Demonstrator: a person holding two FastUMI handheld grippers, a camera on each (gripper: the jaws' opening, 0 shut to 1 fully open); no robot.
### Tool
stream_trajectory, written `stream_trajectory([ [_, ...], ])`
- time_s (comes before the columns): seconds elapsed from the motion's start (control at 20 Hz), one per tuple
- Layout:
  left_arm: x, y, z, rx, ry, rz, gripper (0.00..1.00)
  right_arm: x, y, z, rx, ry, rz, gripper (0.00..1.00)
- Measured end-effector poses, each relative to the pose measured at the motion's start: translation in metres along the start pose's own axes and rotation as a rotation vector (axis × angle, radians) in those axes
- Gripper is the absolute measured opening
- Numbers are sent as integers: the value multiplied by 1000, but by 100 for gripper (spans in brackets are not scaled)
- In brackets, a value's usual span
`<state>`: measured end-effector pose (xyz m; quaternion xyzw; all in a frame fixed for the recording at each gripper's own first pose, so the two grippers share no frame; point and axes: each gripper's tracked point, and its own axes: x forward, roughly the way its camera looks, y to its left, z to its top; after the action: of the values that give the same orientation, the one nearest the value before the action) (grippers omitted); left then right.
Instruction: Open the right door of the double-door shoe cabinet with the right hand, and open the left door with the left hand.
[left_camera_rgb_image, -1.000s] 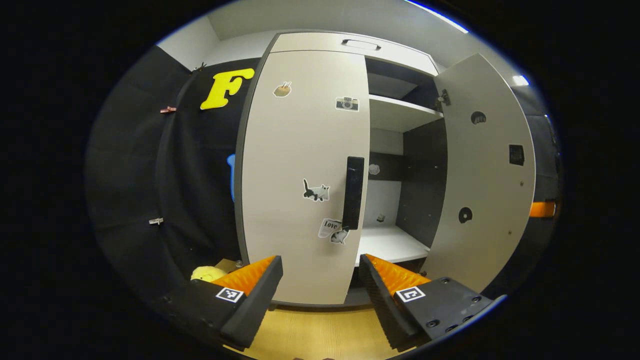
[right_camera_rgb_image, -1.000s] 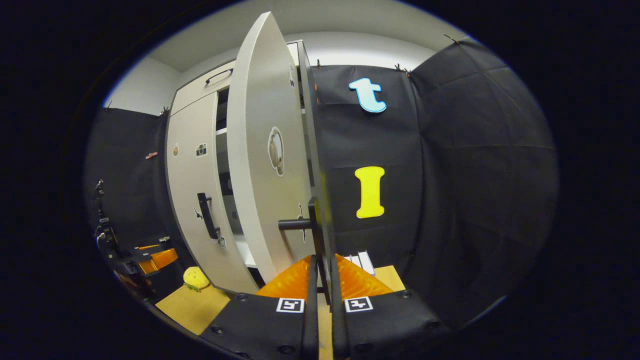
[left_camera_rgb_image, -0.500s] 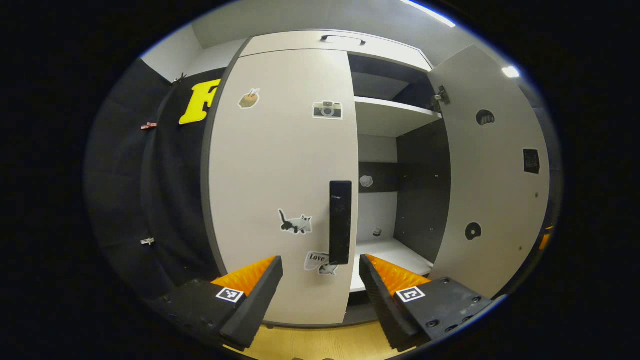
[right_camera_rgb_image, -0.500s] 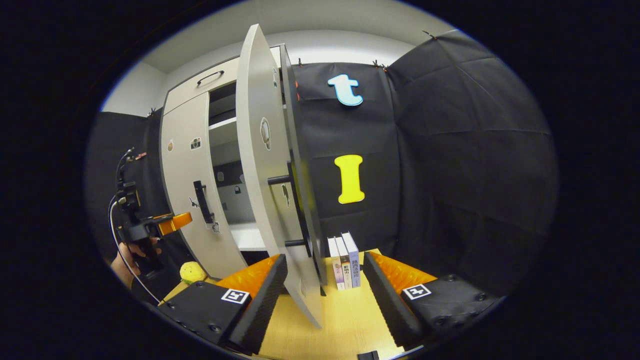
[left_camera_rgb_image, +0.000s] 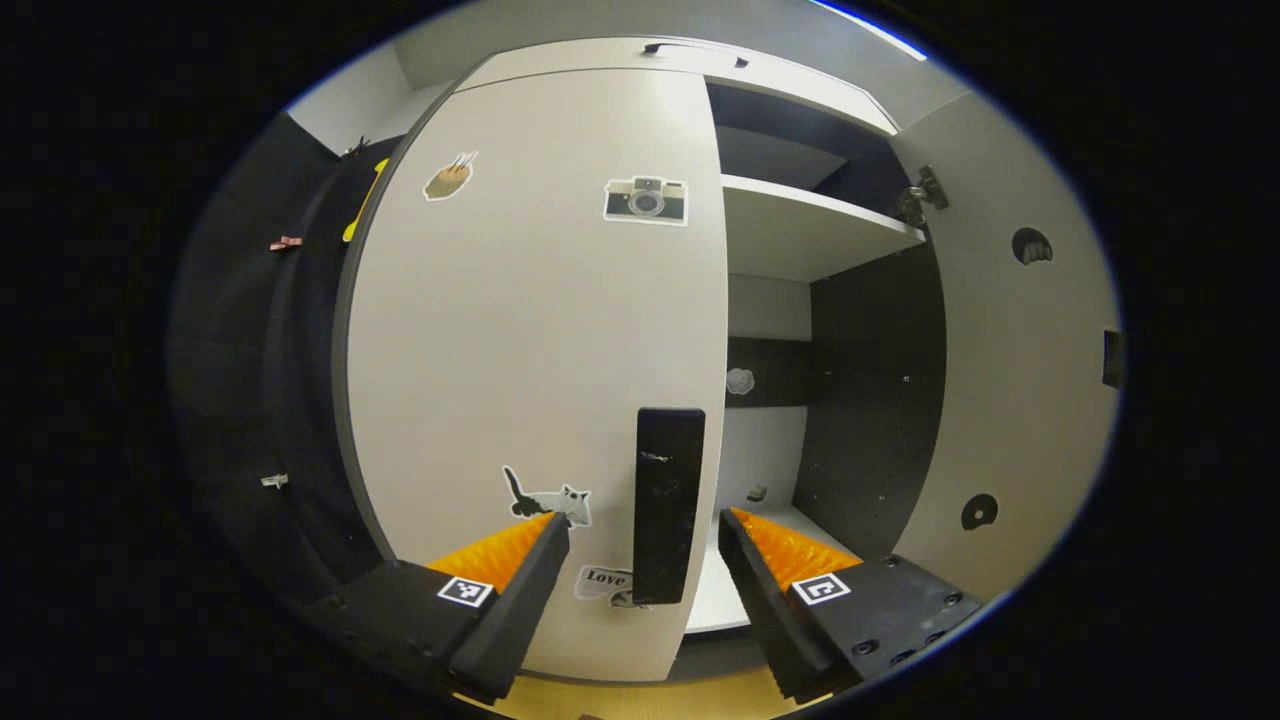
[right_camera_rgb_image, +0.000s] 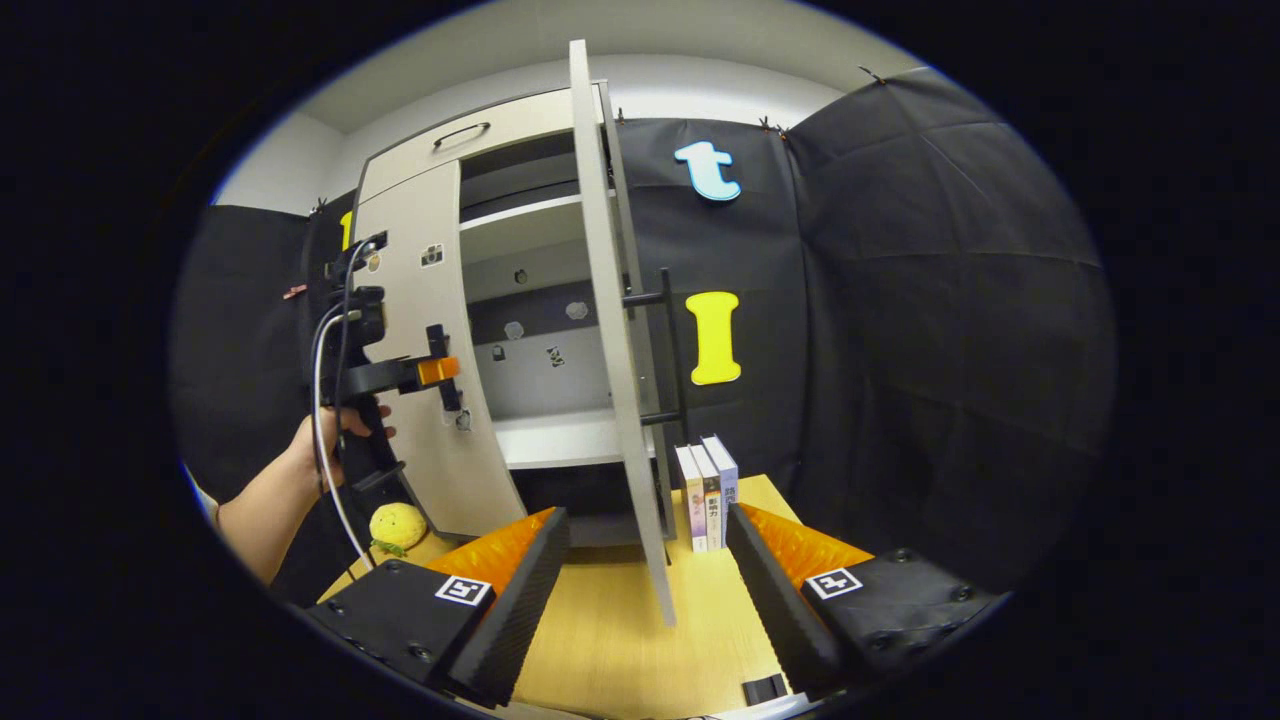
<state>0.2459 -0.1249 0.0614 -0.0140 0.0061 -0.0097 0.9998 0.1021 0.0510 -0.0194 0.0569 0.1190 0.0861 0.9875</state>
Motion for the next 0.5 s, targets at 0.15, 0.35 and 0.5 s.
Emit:
stream_trajectory([
  [0.15, 11, -1, -2, 1, 8, 6, 85, 2, 15, -2, 2, -12, 44, 98],
  [0.35, 17, -2, -12, -24, 40, 15, 60, 10, 36, 1, -9, -43, 105, 98],
  [0.5, 23, -6, -10, -27, 34, -10, 46, 9, 49, -10, -27, -28, 132, 98],
])
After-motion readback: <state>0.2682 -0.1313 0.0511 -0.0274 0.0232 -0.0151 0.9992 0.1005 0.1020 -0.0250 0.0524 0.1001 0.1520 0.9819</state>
